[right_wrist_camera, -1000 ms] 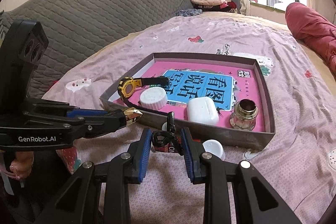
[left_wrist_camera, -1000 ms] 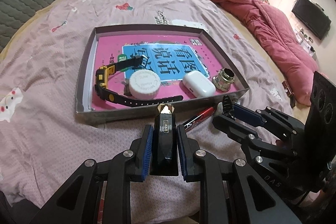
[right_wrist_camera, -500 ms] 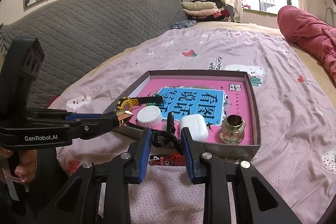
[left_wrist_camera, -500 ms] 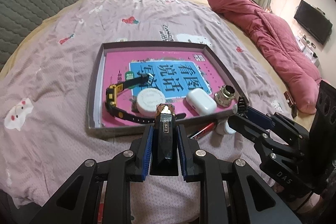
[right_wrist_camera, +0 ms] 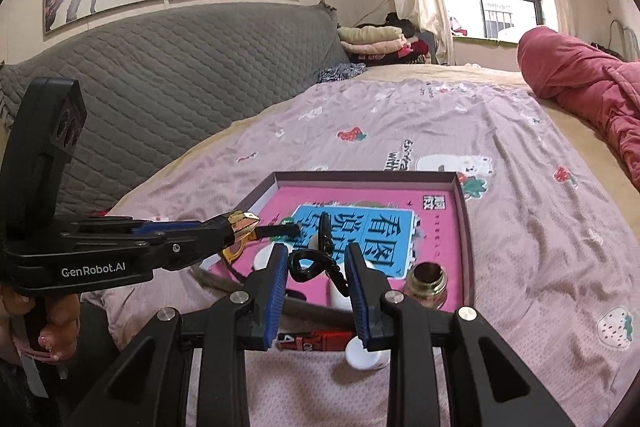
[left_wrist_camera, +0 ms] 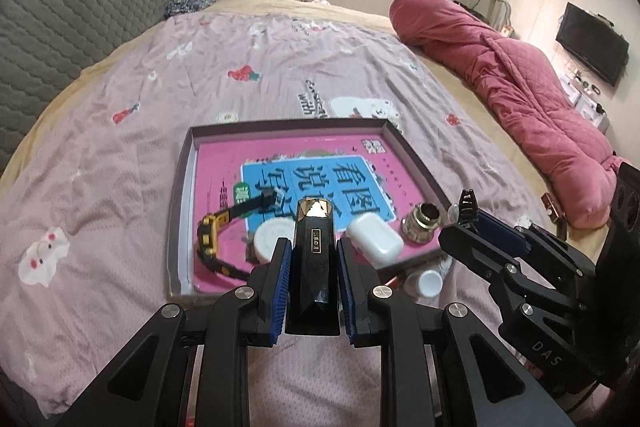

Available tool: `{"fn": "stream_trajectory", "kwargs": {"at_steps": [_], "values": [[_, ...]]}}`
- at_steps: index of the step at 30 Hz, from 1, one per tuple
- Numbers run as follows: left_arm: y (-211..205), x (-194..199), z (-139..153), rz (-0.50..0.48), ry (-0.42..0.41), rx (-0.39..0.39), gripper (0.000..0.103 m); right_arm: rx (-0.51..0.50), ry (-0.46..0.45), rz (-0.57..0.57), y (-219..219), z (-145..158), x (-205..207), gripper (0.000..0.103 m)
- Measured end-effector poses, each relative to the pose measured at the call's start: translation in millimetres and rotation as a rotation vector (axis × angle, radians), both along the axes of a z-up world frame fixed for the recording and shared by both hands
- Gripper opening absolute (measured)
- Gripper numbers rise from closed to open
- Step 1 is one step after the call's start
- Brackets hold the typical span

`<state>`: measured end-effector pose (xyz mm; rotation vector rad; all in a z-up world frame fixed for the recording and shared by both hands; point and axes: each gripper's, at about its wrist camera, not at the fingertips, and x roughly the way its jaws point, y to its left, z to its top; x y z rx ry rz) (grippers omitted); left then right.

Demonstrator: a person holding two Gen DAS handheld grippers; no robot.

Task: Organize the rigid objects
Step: 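Carry the knife over the tray with the left tool while the right tool carries the keys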

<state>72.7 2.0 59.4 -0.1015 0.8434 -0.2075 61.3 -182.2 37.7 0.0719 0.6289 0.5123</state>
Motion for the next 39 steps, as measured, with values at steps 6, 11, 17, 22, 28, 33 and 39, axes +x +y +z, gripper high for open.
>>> {"fn": "stream_trajectory", "kwargs": {"at_steps": [6, 11, 17, 22, 28, 33, 39], "values": [[-6, 5, 5, 0.002, -0.023, 0.013, 0.023, 0.003, -0.016, -0.012, -3, 3, 4, 0.030], [-7, 10, 11, 0.013, -0.044, 0.016, 0.023, 0.008, -0.037, -0.019, -4, 8, 8, 0.030], [-8, 19, 14, 0.029, -0.061, 0.024, 0.023, 0.009, -0.062, -0.018, -2, 11, 15, 0.030], [-12, 24, 13, 0.033, -0.068, 0.035, 0.023, 0.004, -0.076, -0.018, -2, 12, 22, 0.030], [-16, 33, 8, 0.035, -0.058, 0.041, 0.023, 0.010, -0.078, -0.026, -4, 11, 29, 0.030], [-20, 40, 2, 0.034, -0.048, 0.044, 0.023, 0.014, -0.069, -0.030, -7, 8, 35, 0.030], [-26, 51, -14, 0.031, -0.015, 0.057, 0.023, -0.006, -0.038, -0.024, -7, -1, 42, 0.030]]}}
